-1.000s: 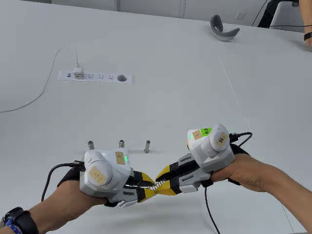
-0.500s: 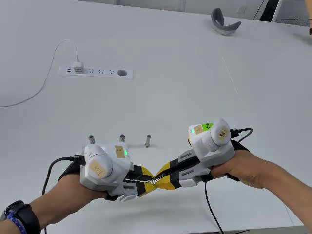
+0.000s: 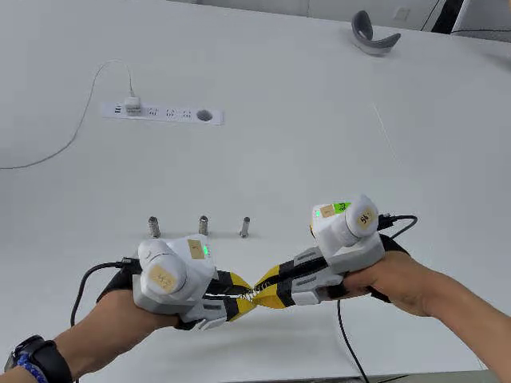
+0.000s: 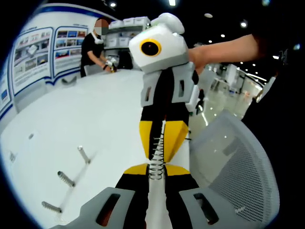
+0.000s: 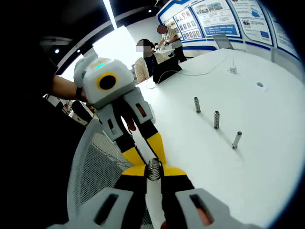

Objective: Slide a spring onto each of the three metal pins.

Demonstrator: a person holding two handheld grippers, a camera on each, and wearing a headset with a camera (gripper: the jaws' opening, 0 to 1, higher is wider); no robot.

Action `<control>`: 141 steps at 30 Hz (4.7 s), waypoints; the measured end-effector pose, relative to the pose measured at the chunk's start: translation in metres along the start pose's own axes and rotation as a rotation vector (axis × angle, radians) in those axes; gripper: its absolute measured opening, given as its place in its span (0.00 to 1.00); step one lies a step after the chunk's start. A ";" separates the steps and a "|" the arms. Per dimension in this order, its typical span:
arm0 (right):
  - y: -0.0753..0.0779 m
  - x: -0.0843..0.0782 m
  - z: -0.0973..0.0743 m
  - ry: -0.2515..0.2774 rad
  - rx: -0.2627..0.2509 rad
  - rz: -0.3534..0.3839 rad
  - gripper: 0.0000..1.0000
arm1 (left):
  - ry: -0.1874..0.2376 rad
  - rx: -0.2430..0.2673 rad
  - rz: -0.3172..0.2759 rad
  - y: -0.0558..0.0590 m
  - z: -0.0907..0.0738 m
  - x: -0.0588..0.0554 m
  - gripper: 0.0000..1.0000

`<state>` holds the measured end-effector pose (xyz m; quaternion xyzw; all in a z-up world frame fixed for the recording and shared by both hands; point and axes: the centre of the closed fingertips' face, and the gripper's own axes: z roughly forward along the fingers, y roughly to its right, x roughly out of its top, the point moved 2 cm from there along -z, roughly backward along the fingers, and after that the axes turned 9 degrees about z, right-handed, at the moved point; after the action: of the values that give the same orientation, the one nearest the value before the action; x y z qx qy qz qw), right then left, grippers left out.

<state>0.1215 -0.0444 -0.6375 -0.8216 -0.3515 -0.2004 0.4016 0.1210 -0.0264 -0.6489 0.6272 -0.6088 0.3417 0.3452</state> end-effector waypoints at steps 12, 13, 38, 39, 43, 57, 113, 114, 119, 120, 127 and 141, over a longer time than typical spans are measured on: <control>0.007 0.000 0.000 -0.022 -0.031 0.002 0.12 | -0.008 0.034 -0.050 -0.002 -0.008 -0.014 0.17; 0.008 -0.001 0.000 -0.022 -0.040 0.003 0.12 | -0.007 0.038 -0.055 -0.002 -0.010 -0.015 0.17; 0.056 -0.023 0.000 -0.109 -0.257 0.058 0.12 | -0.036 0.194 -0.168 -0.029 -0.038 -0.056 0.25; 0.058 -0.023 0.000 -0.110 -0.262 0.061 0.12 | -0.035 0.200 -0.174 -0.030 -0.039 -0.058 0.26; 0.067 -0.021 -0.003 -0.117 -0.291 0.067 0.12 | -0.040 0.231 -0.197 -0.037 -0.047 -0.066 0.27; 0.093 -0.003 -0.009 -0.141 -0.346 0.047 0.12 | -0.071 0.324 -0.250 -0.055 -0.069 -0.090 0.35; 0.149 0.070 0.004 -0.245 -0.410 -0.045 0.12 | -0.047 0.479 -0.397 -0.077 -0.112 -0.128 0.61; 0.149 0.070 0.005 -0.247 -0.409 -0.045 0.12 | -0.046 0.481 -0.397 -0.077 -0.113 -0.128 0.61; 0.151 0.068 0.010 -0.271 -0.405 -0.052 0.12 | -0.050 0.487 -0.395 -0.078 -0.116 -0.127 0.63; 0.151 0.067 0.011 -0.277 -0.403 -0.052 0.12 | -0.050 0.487 -0.396 -0.078 -0.116 -0.127 0.63; 0.151 0.070 0.016 -0.277 -0.400 -0.053 0.12 | -0.048 0.500 -0.403 -0.079 -0.122 -0.129 0.63; 0.155 0.071 0.024 -0.299 -0.405 -0.085 0.12 | -0.041 0.512 -0.412 -0.081 -0.124 -0.130 0.62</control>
<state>0.2845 -0.0624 -0.6891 -0.8903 -0.3939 -0.1594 0.1637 0.1977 0.1493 -0.6955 0.8102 -0.3703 0.3941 0.2261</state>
